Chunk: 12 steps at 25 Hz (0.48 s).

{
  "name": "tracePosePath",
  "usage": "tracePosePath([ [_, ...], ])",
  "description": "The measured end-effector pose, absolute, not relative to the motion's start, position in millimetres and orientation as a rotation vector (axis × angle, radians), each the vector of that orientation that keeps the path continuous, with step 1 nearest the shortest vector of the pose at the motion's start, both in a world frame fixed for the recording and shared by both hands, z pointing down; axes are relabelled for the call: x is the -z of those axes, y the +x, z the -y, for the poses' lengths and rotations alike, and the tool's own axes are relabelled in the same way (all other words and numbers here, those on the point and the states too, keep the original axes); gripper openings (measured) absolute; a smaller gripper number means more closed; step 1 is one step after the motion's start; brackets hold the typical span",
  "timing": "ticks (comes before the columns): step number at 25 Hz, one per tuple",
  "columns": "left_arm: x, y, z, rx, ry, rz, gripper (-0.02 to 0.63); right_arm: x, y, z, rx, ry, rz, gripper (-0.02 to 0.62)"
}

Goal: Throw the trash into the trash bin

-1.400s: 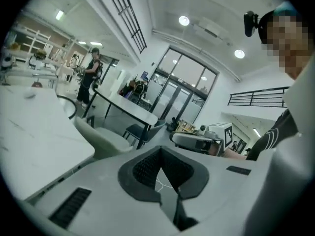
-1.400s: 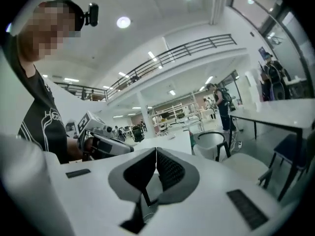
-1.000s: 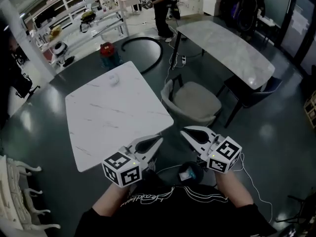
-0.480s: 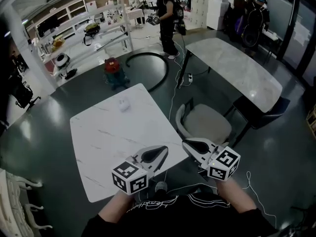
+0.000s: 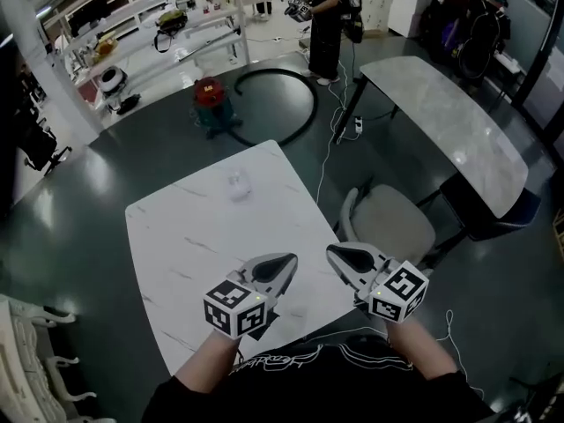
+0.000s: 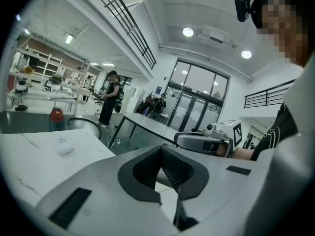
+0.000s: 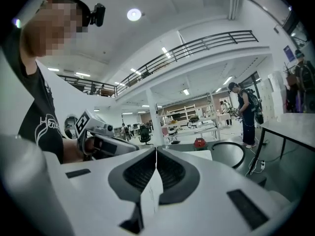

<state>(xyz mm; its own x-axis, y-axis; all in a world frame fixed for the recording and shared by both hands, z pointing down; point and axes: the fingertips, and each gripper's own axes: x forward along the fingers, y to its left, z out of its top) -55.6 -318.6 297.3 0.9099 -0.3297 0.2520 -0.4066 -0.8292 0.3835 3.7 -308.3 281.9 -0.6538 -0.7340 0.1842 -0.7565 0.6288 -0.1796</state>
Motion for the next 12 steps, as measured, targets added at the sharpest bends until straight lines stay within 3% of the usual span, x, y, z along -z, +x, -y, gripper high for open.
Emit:
tracePosePath([
  [12, -327, -123, 463, -0.328, 2.624, 0.853, 0.006, -343, -23, 377, -0.558, 1.208, 2.678, 0.031],
])
